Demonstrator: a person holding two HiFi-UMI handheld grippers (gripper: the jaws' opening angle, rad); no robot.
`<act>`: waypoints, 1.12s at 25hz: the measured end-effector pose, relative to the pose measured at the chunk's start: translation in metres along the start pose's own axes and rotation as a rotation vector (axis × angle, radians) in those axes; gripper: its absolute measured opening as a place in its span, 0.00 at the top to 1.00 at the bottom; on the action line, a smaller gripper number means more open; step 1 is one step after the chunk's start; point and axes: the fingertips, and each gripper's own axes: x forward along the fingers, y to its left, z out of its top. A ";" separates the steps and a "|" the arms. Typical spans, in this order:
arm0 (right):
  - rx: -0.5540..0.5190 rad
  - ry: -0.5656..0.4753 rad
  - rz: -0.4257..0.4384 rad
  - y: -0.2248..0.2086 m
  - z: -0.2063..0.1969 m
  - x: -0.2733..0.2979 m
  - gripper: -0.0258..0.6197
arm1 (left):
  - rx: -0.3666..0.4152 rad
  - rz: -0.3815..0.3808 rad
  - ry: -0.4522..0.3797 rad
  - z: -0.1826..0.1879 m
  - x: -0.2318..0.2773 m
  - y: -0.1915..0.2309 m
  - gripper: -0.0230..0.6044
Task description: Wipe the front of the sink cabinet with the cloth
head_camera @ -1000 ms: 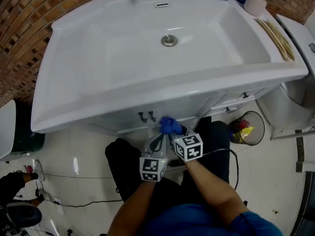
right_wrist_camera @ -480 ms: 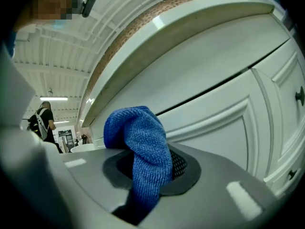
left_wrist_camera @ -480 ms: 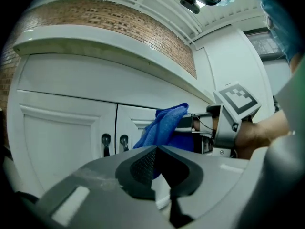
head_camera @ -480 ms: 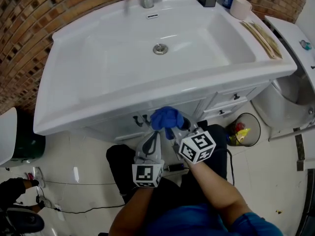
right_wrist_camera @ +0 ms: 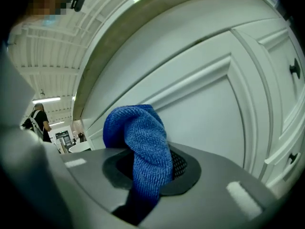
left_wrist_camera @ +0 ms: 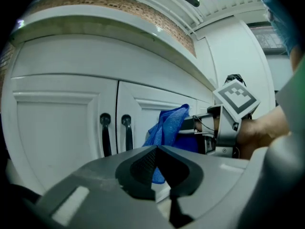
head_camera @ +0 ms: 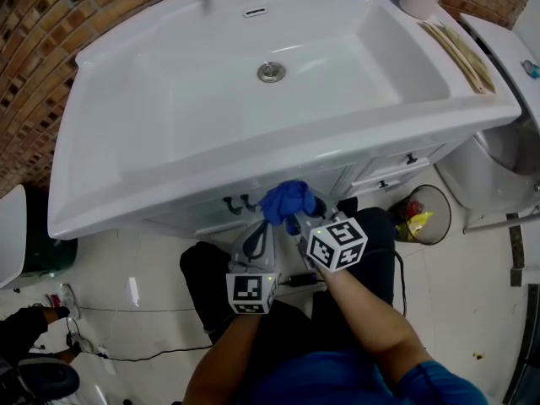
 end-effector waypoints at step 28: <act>0.170 0.556 -0.247 -0.105 -0.209 0.032 0.83 | -0.216 -0.052 0.288 -0.105 0.045 0.001 0.96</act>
